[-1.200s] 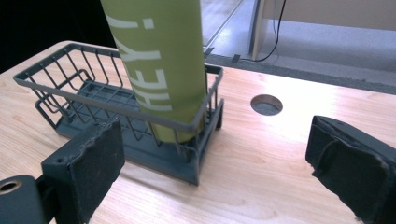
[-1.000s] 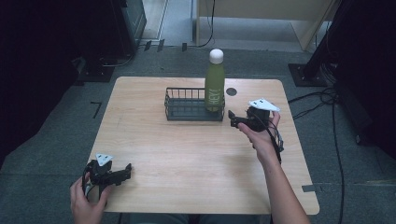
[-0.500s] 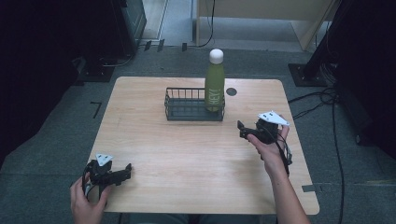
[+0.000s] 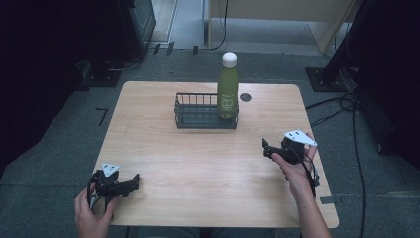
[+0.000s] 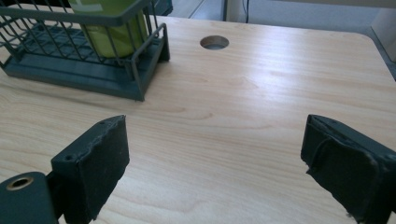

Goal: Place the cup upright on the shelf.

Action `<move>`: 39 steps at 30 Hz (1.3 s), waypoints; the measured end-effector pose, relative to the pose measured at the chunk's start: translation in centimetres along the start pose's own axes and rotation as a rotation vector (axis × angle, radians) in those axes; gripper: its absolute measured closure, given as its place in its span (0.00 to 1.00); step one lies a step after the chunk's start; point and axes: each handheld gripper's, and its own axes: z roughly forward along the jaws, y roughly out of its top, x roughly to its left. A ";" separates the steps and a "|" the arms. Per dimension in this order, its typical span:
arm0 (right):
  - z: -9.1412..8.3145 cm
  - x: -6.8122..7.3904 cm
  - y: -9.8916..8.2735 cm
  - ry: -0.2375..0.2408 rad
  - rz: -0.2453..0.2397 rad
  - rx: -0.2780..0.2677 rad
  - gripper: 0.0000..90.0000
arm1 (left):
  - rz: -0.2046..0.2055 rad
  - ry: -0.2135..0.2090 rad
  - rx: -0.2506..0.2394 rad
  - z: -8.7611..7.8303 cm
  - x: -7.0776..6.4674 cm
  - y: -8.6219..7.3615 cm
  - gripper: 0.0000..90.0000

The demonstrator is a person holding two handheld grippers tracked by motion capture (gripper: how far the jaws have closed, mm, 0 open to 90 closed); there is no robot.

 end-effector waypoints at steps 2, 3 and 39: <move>-0.1 -0.1 -0.2 -0.002 0.001 0.000 0.09 | 0.000 0.000 0.000 0.0 0.0 0.0 0.00; -0.3 -0.5 -0.6 -0.008 0.004 0.007 0.09 | 0.000 0.000 0.000 0.0 0.0 0.0 0.00; -5.5 -5.3 -8.3 -0.104 0.085 0.125 0.00 | -0.002 0.000 -0.002 0.0 0.0 0.0 0.00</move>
